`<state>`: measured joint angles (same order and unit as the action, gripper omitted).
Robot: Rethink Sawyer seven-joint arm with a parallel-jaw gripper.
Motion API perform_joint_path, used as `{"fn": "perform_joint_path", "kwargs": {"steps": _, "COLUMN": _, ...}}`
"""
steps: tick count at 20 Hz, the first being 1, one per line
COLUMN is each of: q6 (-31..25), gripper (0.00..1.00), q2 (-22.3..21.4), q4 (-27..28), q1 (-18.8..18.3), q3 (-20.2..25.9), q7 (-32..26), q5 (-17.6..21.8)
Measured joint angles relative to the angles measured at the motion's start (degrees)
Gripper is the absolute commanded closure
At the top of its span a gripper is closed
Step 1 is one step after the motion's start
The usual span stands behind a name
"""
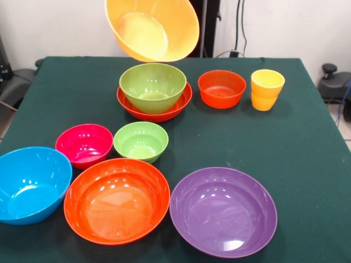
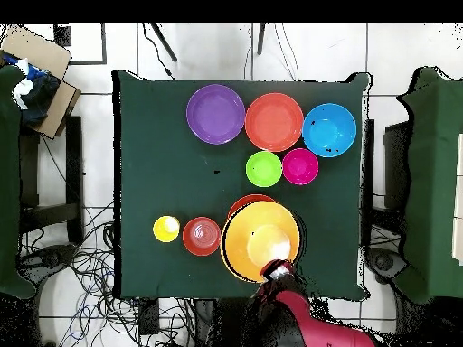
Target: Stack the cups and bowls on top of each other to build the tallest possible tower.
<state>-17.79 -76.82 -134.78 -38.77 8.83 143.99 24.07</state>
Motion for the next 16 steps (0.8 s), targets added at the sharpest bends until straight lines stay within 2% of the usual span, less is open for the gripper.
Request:
{"fn": "perform_joint_path", "kwargs": {"steps": 9, "q6": 0.0, "gripper": 1.0, "q2": 1.8, "q4": 2.5, "q1": 4.0, "q3": -4.4, "q7": 0.5, "q5": -2.6}}
{"fn": "perform_joint_path", "kwargs": {"steps": 16, "q6": 0.0, "gripper": 1.0, "q2": 1.8, "q4": 3.3, "q1": 4.8, "q3": -7.0, "q7": 0.5, "q5": -3.9}}
